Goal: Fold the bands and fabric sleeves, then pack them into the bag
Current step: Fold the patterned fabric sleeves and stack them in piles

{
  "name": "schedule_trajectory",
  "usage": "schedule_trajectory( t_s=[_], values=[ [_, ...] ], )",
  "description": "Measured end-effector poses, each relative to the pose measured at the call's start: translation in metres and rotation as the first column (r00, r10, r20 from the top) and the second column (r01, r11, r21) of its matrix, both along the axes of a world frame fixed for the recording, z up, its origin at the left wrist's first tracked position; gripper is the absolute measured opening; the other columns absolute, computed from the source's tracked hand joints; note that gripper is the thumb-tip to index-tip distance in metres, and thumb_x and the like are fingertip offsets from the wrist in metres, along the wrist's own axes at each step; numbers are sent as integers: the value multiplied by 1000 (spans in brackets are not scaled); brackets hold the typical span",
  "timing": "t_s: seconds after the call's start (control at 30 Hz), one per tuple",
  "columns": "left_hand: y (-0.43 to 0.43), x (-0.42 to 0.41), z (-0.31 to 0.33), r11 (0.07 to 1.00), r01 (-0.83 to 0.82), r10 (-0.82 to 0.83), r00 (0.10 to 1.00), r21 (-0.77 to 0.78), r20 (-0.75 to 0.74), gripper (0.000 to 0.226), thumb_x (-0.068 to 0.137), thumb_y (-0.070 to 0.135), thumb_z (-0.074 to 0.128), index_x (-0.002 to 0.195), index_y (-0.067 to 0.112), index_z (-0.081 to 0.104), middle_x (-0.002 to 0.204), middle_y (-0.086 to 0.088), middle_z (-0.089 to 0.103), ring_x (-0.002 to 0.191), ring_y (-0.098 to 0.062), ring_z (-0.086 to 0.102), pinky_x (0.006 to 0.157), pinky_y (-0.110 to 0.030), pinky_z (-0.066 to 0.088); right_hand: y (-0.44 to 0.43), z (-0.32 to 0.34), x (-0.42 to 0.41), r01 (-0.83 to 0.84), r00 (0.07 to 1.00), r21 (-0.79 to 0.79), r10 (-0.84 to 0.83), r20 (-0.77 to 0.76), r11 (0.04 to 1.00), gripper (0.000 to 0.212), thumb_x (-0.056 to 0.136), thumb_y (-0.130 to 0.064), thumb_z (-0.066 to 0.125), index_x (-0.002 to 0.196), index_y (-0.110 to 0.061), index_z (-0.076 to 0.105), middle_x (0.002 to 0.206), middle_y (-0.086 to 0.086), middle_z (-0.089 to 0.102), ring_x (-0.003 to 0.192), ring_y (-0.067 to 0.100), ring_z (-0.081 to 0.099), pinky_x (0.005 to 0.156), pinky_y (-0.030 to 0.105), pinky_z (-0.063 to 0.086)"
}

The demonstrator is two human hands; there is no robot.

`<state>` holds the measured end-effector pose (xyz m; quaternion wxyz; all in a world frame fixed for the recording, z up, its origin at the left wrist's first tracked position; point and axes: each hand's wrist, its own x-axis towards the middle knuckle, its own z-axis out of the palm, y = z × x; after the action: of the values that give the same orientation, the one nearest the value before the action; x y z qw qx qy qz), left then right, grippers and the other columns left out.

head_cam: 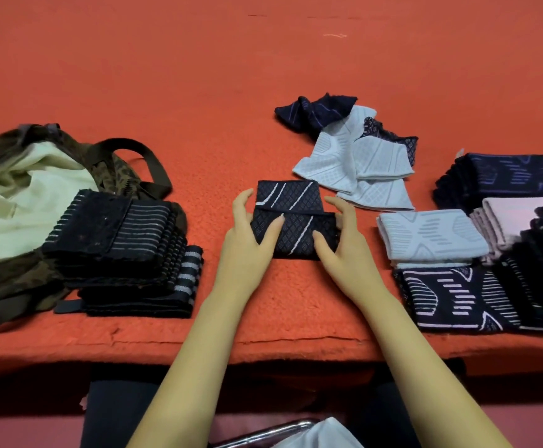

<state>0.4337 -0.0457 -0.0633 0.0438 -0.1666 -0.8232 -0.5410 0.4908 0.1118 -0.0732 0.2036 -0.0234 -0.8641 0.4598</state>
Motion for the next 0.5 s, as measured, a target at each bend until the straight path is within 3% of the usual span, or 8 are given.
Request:
schedule_trajectory(
  t_s=[0.07, 0.17, 0.23, 0.3, 0.37, 0.5],
  values=[
    [-5, 4, -1, 999, 32, -32, 998, -15, -45, 51, 92, 26, 56, 136, 31, 30, 95, 6, 65, 85, -16, 63, 76, -28, 44, 2, -1, -4, 8, 1000, -28, -8, -14, 1000, 53, 90, -12, 55, 133, -32, 29, 129, 6, 55, 115, 18, 56, 100, 39, 44],
    [-7, 2, -4, 995, 43, -53, 993, -86, -109, 44, 89, 21, 51, 129, 33, 37, 120, 8, 58, 109, -16, 57, 97, -46, 42, 2, -4, -7, 45, 999, -16, -46, -11, 999, 44, 91, -13, 57, 128, -22, 35, 120, 5, 55, 105, 21, 59, 93, 46, 47],
    [-4, -1, -7, 993, 30, -46, 990, -117, -132, 38, 88, 21, 48, 125, 28, 45, 123, 9, 56, 114, -12, 54, 99, -51, 40, 2, -3, -8, 56, 998, -27, -56, -9, 998, 38, 91, -12, 59, 122, -19, 38, 112, -1, 56, 98, 19, 59, 90, 44, 48],
    [0, -3, -8, 990, 9, -29, 989, -142, -142, 35, 88, 23, 47, 123, 25, 52, 117, 7, 58, 110, -13, 54, 98, -51, 41, 2, -1, -5, 43, 998, -14, -43, -41, 999, 37, 90, -10, 59, 120, -21, 41, 109, -11, 53, 100, 10, 56, 92, 33, 46],
    [1, -4, -10, 988, -9, -12, 991, -155, -134, 37, 89, 22, 48, 125, 23, 56, 107, 4, 56, 103, -15, 55, 96, -50, 42, 2, 1, -3, 19, 996, 64, -13, -83, 998, 37, 88, -7, 58, 122, -17, 48, 115, -9, 53, 106, 2, 50, 97, 18, 38],
    [3, -6, -11, 973, -58, 24, 988, -225, -154, 39, 89, 25, 48, 125, 19, 61, 100, -5, 54, 98, -24, 52, 91, -47, 42, 2, -4, -7, 46, 999, 214, -40, -33, 976, 30, 88, -15, 53, 116, -12, 63, 108, -1, 53, 103, 8, 50, 91, 4, 29]
  ],
)
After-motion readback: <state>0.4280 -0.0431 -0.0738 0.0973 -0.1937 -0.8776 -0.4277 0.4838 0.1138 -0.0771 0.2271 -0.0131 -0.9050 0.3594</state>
